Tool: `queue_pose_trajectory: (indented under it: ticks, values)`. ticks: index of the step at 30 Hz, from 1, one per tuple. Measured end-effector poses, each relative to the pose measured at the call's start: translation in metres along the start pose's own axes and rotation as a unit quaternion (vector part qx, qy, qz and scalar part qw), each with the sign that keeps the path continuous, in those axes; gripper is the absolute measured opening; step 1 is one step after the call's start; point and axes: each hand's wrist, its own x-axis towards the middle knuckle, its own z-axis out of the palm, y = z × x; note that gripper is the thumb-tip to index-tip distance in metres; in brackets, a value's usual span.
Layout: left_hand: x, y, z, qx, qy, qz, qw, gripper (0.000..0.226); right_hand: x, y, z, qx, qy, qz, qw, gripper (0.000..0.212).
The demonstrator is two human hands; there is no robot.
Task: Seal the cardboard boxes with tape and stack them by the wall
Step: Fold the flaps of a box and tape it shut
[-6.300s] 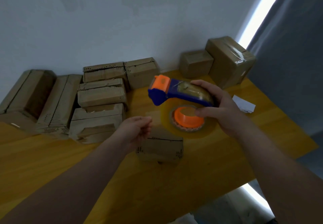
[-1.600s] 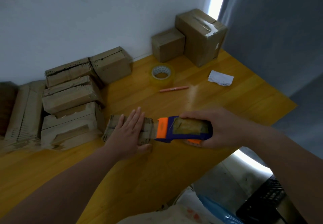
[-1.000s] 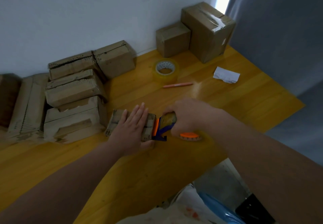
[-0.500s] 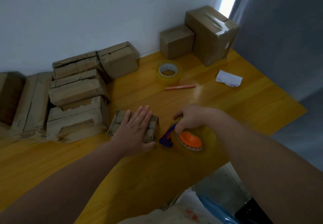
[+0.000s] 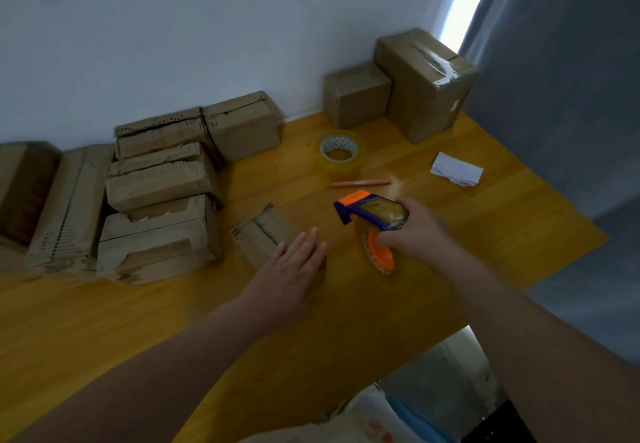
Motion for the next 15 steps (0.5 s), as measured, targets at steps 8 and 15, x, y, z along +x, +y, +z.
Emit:
queue_pose_trajectory:
  ticks: [8,15]
  values:
    - [0.016,0.002,0.014,0.012,0.054,-0.122,0.991,0.073,-0.01,0.009,-0.003,0.156,-0.014,0.012,0.988,0.075]
    - [0.018,-0.043,0.001,0.086,0.033,0.049,0.995,0.093,-0.02,0.012,-0.02,0.238,-0.047,-0.042,0.969,0.076]
